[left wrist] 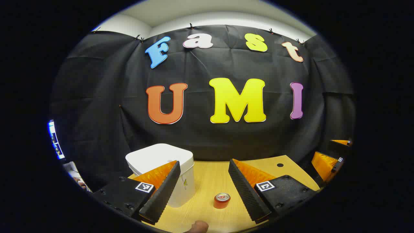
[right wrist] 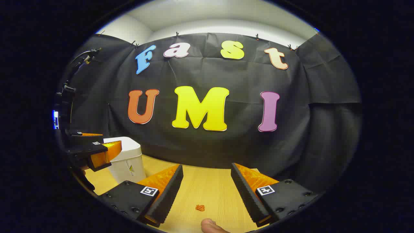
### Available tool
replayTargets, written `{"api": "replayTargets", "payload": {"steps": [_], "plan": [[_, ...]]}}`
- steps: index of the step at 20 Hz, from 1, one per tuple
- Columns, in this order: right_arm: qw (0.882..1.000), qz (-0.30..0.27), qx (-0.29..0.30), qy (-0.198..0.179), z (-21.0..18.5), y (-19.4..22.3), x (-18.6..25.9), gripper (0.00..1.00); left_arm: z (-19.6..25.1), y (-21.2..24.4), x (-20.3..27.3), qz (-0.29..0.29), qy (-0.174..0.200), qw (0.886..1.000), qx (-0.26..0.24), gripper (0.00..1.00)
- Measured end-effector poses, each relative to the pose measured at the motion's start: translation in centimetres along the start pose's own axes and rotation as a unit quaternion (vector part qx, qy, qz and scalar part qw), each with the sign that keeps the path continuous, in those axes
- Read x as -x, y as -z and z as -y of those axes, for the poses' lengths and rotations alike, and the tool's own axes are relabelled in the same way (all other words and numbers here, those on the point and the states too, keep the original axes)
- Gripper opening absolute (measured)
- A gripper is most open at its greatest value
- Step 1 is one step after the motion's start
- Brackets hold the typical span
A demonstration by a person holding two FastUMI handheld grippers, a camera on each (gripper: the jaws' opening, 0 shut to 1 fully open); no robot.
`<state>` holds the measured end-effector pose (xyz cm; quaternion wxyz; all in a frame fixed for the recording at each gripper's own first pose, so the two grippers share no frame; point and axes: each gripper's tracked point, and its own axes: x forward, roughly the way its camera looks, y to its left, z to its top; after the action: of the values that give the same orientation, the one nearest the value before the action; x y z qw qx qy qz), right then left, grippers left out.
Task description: Press the lid of the desktop garbage bin to open it, pick up the crumpled paper on the desktop and throw it into the bin, then pick up the pop can on the desktop and drop it into the bin, and finally close the garbage bin lid.
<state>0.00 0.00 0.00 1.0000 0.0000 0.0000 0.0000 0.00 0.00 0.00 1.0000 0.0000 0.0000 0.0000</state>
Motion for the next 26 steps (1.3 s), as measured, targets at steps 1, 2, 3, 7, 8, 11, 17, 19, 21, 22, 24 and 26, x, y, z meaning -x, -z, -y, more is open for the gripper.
{"api": "replayTargets", "payload": {"steps": [1,2,3,7,8,11,17,19,21,22,24,26], "plan": [[1.0,0.0,0.001,0.001,-0.2,-0.1,-0.1,0.94,-0.1,0.0,-0.2,0.001,0.003,1.0,-0.001,0.99],[1.0,-0.002,0.001,0.003,-0.4,0.0,-0.1,0.94,0.0,0.0,-0.3,0.001,0.008,1.0,-0.001,0.98],[1.0,-0.004,0.001,0.003,-0.7,0.0,-0.1,0.94,-0.1,0.0,-0.4,0.001,0.01,1.0,0.0,0.98],[1.0,-0.003,0.006,0.003,-1.5,-0.2,0.0,0.94,0.0,0.0,-0.5,0.002,0.023,1.0,-0.001,0.98],[1.0,-0.006,0.004,0.001,-1.8,0.0,0.1,0.94,-0.1,0.2,-0.5,0.001,0.023,1.0,0.0,0.98],[1.0,-0.01,0.007,-0.001,-2.5,0.2,0.2,0.94,-0.9,0.3,-0.4,0.002,0.015,1.0,0.001,0.98],[1.0,-0.006,0.005,-0.005,-3.2,0.1,0.4,0.94,-1.8,0.5,0.0,0.005,0.008,1.0,0.006,0.98],[1.0,-0.009,0.004,-0.005,-3.2,0.3,0.5,0.94,-1.6,0.7,0.0,0.0,0.012,1.0,0.006,0.98],[1.0,-0.012,0.005,-0.006,-3.3,0.5,0.5,0.94,-1.5,1.0,0.1,-0.004,0.016,1.0,0.007,0.98],[1.0,-0.013,0.006,-0.006,-3.3,0.6,0.4,0.94,-1.5,1.1,0.1,-0.005,0.017,1.0,0.008,0.98],[1.0,-0.015,0.004,-0.006,-3.4,0.7,0.4,0.94,-1.5,1.0,0.0,-0.005,0.017,1.0,0.007,0.98],[1.0,-0.018,0.006,-0.005,-3.3,0.8,0.3,0.94,-1.7,1.1,-0.2,-0.005,0.015,1.0,0.008,0.98]]}}
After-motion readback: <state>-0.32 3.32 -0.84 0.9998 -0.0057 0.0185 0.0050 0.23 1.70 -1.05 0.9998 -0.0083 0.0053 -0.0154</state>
